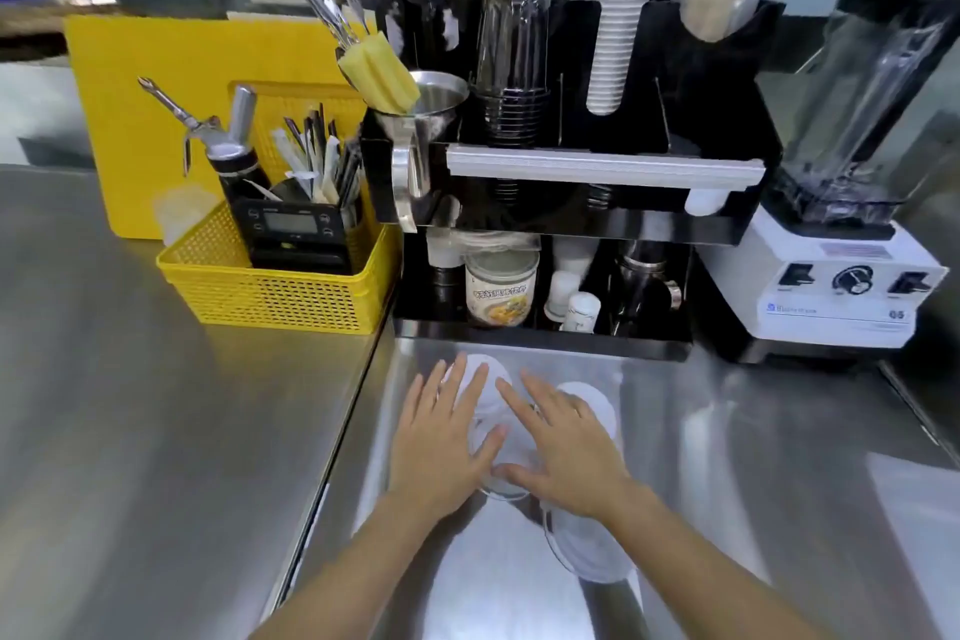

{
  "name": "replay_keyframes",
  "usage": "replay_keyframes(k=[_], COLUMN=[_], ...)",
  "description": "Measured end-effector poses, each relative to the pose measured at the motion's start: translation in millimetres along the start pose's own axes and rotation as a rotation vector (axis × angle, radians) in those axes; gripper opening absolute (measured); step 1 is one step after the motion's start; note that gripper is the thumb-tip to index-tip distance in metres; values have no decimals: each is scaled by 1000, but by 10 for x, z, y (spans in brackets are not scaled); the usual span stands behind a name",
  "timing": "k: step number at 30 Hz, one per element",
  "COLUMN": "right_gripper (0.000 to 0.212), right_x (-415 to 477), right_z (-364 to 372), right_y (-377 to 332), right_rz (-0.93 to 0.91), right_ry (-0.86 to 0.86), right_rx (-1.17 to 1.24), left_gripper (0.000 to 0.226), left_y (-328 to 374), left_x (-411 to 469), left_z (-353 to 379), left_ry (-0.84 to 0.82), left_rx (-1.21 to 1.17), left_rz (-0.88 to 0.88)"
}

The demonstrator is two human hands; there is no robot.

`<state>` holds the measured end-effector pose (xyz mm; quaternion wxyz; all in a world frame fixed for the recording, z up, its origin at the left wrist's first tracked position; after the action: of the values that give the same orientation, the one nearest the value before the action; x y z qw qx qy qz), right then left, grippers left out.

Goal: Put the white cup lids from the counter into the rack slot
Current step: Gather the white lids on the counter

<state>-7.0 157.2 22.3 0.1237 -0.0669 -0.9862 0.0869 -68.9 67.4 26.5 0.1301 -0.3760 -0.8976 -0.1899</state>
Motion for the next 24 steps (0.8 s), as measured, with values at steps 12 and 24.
replay_keyframes(k=[12, 24], right_gripper=[85, 82], right_x=[-131, -59], right_z=[472, 172], right_y=[26, 169], right_rz=[74, 259], right_ry=[-373, -157], right_rx=[168, 412], left_gripper=[74, 34], left_y=[-12, 58], left_x=[-527, -341], left_z=[477, 155], left_ry=[-230, -86], left_rx=[-228, -515], left_rz=[-58, -149])
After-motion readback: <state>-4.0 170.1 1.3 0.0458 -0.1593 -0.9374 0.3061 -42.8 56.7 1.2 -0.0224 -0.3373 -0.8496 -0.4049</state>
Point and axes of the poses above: each hand's wrist, its own x-axis towards the middle knuckle, its own z-axis out of the palm, y = z × x, the point moved 10 cm from there along x, towards the middle knuckle, and after that the axes turned 7 degrees about y, right-handed, at the moved point
